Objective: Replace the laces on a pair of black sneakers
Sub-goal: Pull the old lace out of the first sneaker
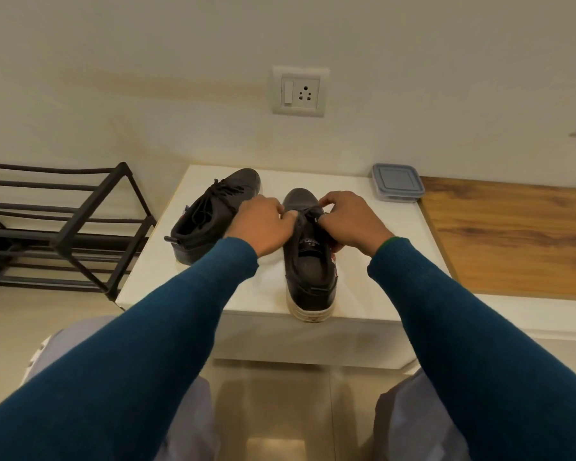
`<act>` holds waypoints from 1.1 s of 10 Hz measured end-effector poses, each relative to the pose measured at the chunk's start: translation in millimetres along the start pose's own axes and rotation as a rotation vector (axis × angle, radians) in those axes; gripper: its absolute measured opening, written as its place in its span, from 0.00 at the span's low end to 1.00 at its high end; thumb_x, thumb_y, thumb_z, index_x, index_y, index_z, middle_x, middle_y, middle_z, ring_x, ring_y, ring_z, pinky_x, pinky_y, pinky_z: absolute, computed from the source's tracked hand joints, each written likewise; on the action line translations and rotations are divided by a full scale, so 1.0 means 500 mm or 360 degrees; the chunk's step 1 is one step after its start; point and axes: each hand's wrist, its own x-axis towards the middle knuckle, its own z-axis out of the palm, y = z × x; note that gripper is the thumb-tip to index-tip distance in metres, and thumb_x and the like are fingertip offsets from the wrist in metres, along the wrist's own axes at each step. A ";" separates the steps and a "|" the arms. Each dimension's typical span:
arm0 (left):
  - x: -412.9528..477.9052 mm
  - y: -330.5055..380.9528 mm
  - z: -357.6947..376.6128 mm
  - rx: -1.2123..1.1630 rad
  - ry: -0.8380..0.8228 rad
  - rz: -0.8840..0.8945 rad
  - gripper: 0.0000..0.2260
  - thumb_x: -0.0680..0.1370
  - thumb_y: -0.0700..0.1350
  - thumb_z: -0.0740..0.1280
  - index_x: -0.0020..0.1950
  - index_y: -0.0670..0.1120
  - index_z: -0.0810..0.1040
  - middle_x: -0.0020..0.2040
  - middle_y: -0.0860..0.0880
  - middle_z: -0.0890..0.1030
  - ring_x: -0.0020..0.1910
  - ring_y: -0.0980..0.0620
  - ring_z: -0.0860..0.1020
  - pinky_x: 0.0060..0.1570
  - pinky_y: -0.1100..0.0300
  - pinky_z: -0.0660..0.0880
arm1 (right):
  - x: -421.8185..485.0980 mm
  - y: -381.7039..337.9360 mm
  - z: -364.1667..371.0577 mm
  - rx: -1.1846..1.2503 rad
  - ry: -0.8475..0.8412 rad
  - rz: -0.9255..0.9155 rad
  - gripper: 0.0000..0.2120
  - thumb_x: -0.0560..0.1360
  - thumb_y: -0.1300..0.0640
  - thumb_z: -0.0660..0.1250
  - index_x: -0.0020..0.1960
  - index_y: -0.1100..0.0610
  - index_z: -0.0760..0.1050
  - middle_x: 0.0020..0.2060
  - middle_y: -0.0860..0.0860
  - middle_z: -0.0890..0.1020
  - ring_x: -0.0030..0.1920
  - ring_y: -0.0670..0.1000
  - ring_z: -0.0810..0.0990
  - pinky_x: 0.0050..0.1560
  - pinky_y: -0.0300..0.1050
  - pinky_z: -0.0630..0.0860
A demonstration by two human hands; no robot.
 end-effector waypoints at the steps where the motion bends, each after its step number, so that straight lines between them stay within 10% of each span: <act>1: -0.001 0.029 0.014 -0.0137 -0.0132 0.0099 0.16 0.74 0.56 0.64 0.54 0.47 0.80 0.51 0.48 0.77 0.47 0.50 0.78 0.47 0.55 0.78 | 0.005 -0.008 0.002 0.0006 -0.0026 0.0019 0.14 0.76 0.64 0.64 0.59 0.55 0.76 0.46 0.59 0.82 0.34 0.57 0.86 0.34 0.51 0.84; 3: 0.016 0.018 0.019 0.0010 -0.0187 0.0080 0.10 0.75 0.48 0.67 0.52 0.45 0.83 0.50 0.45 0.82 0.46 0.47 0.80 0.51 0.49 0.81 | 0.007 -0.008 -0.010 0.0113 -0.0151 0.0131 0.14 0.75 0.67 0.62 0.55 0.53 0.77 0.43 0.60 0.83 0.36 0.59 0.86 0.35 0.51 0.84; 7: 0.042 -0.009 0.012 -0.0636 -0.0134 -0.0452 0.09 0.79 0.40 0.63 0.54 0.40 0.81 0.58 0.37 0.82 0.59 0.38 0.80 0.60 0.45 0.77 | 0.046 -0.016 0.087 -0.0995 0.0378 -0.0383 0.10 0.77 0.57 0.68 0.58 0.56 0.78 0.53 0.56 0.77 0.54 0.57 0.76 0.47 0.47 0.72; 9: 0.045 -0.013 0.009 -0.0692 -0.0164 -0.0459 0.07 0.78 0.40 0.64 0.51 0.41 0.81 0.57 0.38 0.83 0.58 0.38 0.80 0.60 0.44 0.77 | 0.054 -0.010 0.101 -0.0823 0.0508 -0.0390 0.05 0.77 0.57 0.66 0.50 0.57 0.77 0.46 0.54 0.77 0.42 0.53 0.75 0.39 0.42 0.68; 11: 0.044 -0.009 0.014 -0.0698 -0.0129 -0.0444 0.05 0.78 0.41 0.65 0.48 0.45 0.80 0.55 0.39 0.83 0.53 0.41 0.81 0.58 0.44 0.78 | 0.066 0.007 0.070 0.0370 0.0862 0.0287 0.05 0.76 0.61 0.60 0.49 0.61 0.73 0.44 0.54 0.76 0.42 0.54 0.75 0.32 0.41 0.64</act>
